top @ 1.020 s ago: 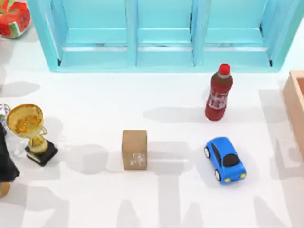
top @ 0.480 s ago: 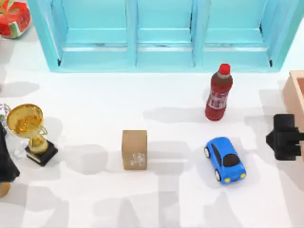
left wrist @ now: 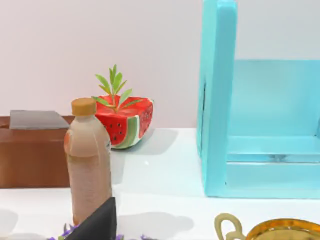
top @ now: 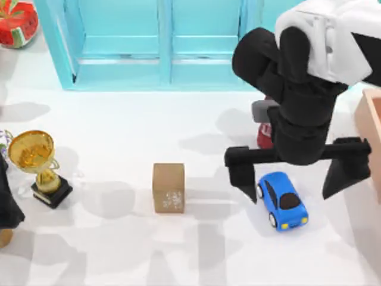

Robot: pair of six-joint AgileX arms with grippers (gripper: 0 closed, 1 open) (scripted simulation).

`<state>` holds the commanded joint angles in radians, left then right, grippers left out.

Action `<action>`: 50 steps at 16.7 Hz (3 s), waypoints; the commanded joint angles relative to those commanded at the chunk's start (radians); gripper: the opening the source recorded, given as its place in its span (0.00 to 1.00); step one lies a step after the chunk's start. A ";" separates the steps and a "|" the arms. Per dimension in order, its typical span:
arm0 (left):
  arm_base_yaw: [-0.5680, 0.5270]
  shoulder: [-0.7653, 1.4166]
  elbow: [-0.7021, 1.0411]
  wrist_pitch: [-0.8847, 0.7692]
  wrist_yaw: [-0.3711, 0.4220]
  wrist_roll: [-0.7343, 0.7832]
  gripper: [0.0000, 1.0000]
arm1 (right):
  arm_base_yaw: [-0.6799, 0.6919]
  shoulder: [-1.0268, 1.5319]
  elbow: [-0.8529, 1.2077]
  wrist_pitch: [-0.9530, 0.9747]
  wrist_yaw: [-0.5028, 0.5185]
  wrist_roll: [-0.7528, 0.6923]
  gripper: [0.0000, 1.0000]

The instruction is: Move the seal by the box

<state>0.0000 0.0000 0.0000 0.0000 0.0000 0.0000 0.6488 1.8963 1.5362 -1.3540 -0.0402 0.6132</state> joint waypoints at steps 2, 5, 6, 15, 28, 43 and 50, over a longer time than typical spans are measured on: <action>0.000 0.000 0.000 0.000 0.000 0.000 1.00 | 0.051 0.172 0.208 -0.106 0.009 0.058 1.00; 0.000 0.000 0.000 0.000 0.000 0.000 1.00 | 0.114 0.377 0.518 -0.218 0.023 0.133 1.00; 0.000 0.000 0.000 0.000 0.000 0.000 1.00 | 0.131 0.430 0.614 -0.243 0.026 0.155 1.00; 0.000 0.000 0.000 0.000 0.000 0.000 1.00 | 0.201 0.632 1.069 -0.291 0.042 0.260 1.00; 0.000 0.000 0.000 0.000 0.000 0.000 1.00 | 0.200 0.594 0.794 -0.054 0.042 0.258 1.00; 0.000 0.000 0.000 0.000 0.000 0.000 1.00 | 0.205 0.570 0.554 0.162 0.042 0.263 0.62; 0.000 0.000 0.000 0.000 0.000 0.000 1.00 | 0.205 0.570 0.554 0.162 0.042 0.263 0.10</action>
<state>0.0000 0.0000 0.0000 0.0000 0.0000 0.0000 0.8535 2.4660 2.0901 -1.1922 0.0015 0.8761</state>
